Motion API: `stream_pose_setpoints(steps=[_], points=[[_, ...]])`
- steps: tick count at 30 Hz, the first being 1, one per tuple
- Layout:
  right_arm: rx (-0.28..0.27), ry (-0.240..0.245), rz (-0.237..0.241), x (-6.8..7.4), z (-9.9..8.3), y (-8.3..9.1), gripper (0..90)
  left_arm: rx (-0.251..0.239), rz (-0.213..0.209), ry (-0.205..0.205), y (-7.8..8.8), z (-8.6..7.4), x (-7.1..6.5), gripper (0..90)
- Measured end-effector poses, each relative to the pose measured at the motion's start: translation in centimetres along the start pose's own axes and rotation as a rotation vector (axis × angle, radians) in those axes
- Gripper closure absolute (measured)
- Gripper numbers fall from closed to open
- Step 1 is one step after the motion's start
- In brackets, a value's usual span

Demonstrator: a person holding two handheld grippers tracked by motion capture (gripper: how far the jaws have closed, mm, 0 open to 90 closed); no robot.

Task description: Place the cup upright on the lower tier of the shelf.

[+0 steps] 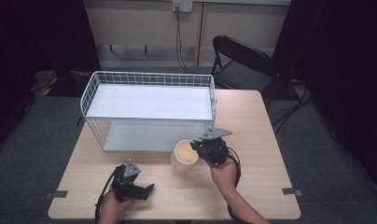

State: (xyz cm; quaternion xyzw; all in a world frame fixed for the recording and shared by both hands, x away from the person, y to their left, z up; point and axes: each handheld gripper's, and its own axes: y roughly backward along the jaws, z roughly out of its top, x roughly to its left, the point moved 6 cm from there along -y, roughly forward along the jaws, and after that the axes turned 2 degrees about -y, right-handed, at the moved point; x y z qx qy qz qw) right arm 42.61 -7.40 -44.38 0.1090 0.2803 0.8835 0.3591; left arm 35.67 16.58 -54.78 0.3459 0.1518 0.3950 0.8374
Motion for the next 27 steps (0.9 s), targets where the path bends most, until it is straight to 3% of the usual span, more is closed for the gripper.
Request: stream_pose_setpoints(steps=[27], points=[[-0.011, -0.011, -0.105, -0.1, 1.1, -2.6, 84.2, -0.001, 0.0, 0.001, 0.0, 0.0, 0.0, 0.0]])
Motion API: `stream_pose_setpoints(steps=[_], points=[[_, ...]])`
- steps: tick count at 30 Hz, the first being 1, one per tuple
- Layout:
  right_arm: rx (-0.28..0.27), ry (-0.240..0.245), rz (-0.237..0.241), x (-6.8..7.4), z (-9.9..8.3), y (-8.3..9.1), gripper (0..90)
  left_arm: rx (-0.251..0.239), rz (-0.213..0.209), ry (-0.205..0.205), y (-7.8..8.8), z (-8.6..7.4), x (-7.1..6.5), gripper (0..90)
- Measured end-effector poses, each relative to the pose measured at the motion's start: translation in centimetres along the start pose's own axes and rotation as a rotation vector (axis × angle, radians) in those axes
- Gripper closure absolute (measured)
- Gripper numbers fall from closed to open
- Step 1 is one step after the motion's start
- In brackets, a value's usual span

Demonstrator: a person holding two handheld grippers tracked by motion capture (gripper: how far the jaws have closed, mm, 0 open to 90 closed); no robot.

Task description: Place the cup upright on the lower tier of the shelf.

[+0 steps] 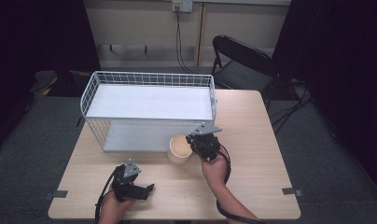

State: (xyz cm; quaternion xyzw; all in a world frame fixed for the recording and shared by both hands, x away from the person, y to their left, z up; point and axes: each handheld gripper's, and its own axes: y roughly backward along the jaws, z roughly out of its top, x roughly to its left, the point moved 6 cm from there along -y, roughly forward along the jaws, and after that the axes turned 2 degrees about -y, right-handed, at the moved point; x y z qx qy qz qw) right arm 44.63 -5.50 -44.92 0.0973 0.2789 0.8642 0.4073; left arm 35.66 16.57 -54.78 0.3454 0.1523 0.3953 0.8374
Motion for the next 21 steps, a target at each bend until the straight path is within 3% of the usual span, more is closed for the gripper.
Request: stream_pose_setpoints(steps=[21], points=[[-0.023, 0.027, -0.068, 0.6, 1.3, -1.4, 84.2, 0.0, 0.0, 0.0, 0.0, 0.0, 0.0, 0.0]])
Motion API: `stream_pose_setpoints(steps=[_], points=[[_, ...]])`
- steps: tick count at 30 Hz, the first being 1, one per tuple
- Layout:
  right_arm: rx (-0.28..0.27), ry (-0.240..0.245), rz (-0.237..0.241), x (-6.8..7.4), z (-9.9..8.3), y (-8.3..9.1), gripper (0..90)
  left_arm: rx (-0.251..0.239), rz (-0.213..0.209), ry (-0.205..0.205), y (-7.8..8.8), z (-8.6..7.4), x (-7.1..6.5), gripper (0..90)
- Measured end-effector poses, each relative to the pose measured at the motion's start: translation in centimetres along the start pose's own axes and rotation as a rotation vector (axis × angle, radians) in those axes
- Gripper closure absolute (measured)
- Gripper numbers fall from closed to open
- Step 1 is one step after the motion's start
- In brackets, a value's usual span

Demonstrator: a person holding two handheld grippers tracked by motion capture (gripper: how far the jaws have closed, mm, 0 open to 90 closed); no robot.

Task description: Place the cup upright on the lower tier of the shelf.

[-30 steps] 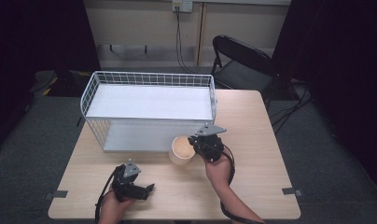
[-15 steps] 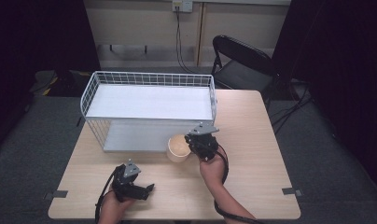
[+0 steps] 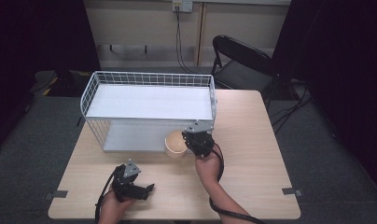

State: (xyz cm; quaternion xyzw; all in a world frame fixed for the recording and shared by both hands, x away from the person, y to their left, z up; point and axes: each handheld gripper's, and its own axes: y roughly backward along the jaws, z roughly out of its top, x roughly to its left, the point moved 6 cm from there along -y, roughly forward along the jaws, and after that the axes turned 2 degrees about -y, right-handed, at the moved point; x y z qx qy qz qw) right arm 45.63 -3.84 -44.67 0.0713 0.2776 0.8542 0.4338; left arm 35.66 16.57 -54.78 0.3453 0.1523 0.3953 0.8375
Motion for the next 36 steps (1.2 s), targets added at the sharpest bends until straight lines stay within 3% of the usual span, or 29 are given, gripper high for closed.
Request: stream_pose_setpoints(steps=[14, 36], points=[[0.001, 0.04, -0.084, -0.3, 0.1, -1.0, 84.0, 0.0, 0.0, 0.0, 0.0, 0.0, 0.0, 0.0], [-0.012, 0.014, -0.094, -0.5, 0.2, -1.7, 83.1, 0.0, 0.0, 0.0, 0.0, 0.0, 0.0, 0.0]])
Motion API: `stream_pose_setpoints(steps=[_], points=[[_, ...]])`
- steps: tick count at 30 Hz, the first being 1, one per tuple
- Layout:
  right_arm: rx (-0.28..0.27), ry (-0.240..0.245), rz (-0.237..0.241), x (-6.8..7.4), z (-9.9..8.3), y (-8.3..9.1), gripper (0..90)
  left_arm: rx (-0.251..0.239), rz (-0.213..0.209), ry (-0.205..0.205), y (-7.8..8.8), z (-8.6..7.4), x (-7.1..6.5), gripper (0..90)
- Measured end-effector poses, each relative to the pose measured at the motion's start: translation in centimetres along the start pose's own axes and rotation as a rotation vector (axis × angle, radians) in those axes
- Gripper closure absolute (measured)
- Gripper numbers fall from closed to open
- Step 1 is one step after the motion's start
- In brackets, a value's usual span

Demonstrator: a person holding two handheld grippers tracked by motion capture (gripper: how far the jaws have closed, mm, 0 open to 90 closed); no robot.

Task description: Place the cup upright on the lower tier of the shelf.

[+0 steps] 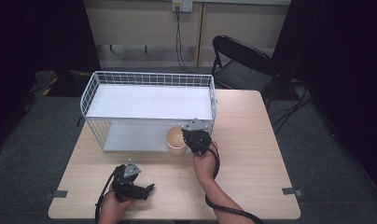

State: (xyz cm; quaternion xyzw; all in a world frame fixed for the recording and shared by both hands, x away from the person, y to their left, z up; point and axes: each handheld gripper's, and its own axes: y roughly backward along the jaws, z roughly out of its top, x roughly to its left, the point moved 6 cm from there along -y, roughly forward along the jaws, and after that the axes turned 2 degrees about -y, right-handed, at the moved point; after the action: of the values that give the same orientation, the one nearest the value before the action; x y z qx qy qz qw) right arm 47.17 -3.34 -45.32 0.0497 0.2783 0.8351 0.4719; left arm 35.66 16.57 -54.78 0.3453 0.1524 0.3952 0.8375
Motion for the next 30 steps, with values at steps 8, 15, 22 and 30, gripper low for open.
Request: stream_pose_setpoints(steps=[8, 15, 22, 30], points=[[0.003, -0.021, 0.003, -0.1, 0.2, -0.4, 83.0, 0.0, 0.0, 0.0, 0.0, 0.0, 0.0, 0.0], [0.0, -0.022, -0.009, 0.0, 0.4, -0.7, 77.5, 0.0, 0.0, 0.0, 0.0, 0.0, 0.0, 0.0], [-0.012, -0.014, -0.019, 0.1, 0.6, -0.5, 58.9, 0.0, 0.0, 0.0, 0.0, 0.0, 0.0, 0.0], [-0.016, -0.095, 0.083, 0.7, 0.7, 0.5, 35.8, 0.0, 0.0, -0.001, 0.0, 0.0, 0.0, 0.0]])
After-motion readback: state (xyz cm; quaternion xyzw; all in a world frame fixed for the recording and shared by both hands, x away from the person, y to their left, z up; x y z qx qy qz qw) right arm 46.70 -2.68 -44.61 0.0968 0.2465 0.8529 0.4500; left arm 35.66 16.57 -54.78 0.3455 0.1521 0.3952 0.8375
